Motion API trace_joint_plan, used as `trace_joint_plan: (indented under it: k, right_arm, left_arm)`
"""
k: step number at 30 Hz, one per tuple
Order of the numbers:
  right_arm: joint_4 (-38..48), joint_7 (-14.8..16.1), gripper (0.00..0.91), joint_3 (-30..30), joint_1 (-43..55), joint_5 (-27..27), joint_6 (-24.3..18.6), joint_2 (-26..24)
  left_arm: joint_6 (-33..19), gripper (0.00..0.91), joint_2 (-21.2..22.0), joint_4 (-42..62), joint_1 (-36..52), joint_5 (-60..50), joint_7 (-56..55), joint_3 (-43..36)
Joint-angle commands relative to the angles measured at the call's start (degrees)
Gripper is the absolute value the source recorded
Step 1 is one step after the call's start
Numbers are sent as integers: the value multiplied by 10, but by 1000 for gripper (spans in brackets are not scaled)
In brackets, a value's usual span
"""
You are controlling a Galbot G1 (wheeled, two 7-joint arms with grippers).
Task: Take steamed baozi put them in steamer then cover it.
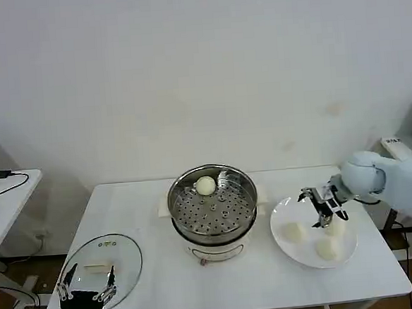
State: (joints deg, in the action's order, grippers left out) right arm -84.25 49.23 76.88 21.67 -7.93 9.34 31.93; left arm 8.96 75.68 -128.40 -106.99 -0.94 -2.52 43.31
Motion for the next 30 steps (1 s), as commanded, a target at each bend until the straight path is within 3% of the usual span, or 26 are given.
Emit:
trace_joint_plan:
  k: [1,15,30]
  right_arm:
    - [63,15,907,-49,-86,-7,16,43]
    - [123,16,897,-71,-119,19,21,100]
    - [133,22,635,-75,-127,22,30,113]
  left_arm:
    - [1,907,-1,1,-1,-3,0,1]
    - [3,907,1,2,1,-2,1,7]
    - [3,907,3,-2,-1,-1,0,10]
